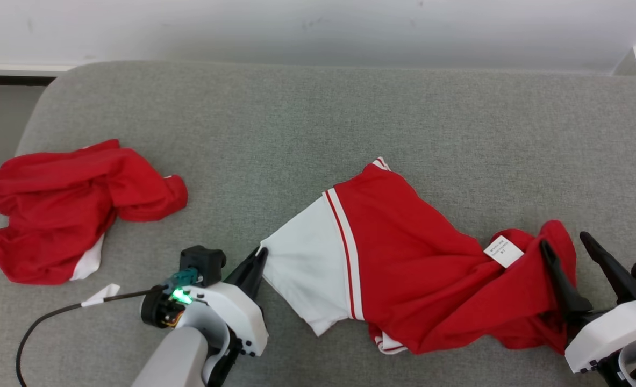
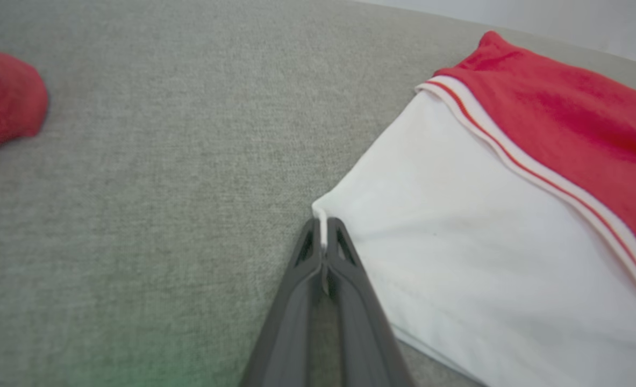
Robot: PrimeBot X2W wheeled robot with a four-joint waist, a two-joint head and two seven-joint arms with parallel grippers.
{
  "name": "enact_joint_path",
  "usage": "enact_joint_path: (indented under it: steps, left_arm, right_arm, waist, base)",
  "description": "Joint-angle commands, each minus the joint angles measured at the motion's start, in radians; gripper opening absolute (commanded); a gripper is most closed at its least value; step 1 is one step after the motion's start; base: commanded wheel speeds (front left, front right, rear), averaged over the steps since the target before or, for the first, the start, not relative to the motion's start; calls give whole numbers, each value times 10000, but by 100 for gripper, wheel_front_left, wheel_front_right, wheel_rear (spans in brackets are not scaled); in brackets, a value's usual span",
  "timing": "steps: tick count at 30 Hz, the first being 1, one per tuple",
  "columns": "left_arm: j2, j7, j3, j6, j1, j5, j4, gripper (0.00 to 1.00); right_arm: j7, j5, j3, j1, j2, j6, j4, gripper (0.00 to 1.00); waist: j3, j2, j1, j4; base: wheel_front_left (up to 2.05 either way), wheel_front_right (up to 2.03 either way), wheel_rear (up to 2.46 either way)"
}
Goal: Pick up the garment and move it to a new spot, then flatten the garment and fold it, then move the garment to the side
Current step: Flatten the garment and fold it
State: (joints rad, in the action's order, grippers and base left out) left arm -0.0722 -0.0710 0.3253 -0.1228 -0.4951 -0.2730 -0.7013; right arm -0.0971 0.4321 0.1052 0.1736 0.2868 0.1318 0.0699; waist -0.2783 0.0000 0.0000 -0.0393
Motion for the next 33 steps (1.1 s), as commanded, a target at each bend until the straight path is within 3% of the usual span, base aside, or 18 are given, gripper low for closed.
enact_joint_path:
  steps: [1, 7, 8, 9, 10, 11, 12, 19, 24, 28, 33]
  left_arm:
    - [85, 138, 134, 0, 186, -38, -330, 0]
    - [105, -129, 220, 13, 74, -156, -525, 0]
    - [108, -178, 227, 19, 58, -176, -560, 0]
    - [110, -214, 232, 30, 46, -186, -589, 0]
    - [113, -242, 238, 36, 32, -212, -622, 0]
    - [114, -284, 247, 39, 22, -242, -659, 0]
    - [117, -308, 256, 45, 6, -262, -691, 0]
    - [106, -795, 232, 154, -29, -318, -746, 0]
    - [-31, -1564, -19, 284, -105, -389, -61, 0]
    - [-191, -1856, -295, 493, -48, -351, 1269, 0]
    - [-429, -1933, -800, 861, 110, -116, 4373, 0]
  right_arm:
    - [-81, 116, 88, 143, 142, -22, 111, 100]
    - [-716, 833, 794, 367, 601, -22, 400, 100]
    - [-861, 1017, 913, 363, 626, -22, 441, 60]
    - [-1014, 1128, 1033, 355, 680, -22, 474, 44]
    - [-1141, 1269, 1113, 346, 726, -22, 500, 35]
    - [-1248, 1391, 1172, 334, 781, -22, 536, 8]
    - [-1295, 1474, 1224, 339, 835, -22, 553, 0]
    - [-509, 1348, 1164, 442, 958, -22, 399, 0]
    - [387, 809, 638, 495, 917, -22, 119, 0]
    - [866, 485, 191, 586, 773, -22, -221, 0]
    - [1371, -144, -704, 912, 510, -22, -1162, 0]
  waist:
    - [-1, 0, 0, -31]
    - [-32, 0, 0, -111]
    - [-35, 0, 0, -117]
    - [-38, 0, 0, -119]
    - [-40, 0, 0, -124]
    - [-39, 0, 0, -133]
    - [-38, 0, 0, -143]
    - [30, 0, 0, -137]
    - [202, 0, 0, -101]
    - [458, 0, 0, -113]
    - [957, 0, 0, -109]
  base:
    - [0, 0, 0]
    - [0, 0, 0]
    - [0, 0, 0]
    - [0, 0, 0]
    - [0, 0, 0]
    - [0, 0, 0]
    - [0, 0, 0]
    - [0, 0, 0]
    - [0, 0, 0]
    - [0, 0, 0]
    - [0, 0, 0]
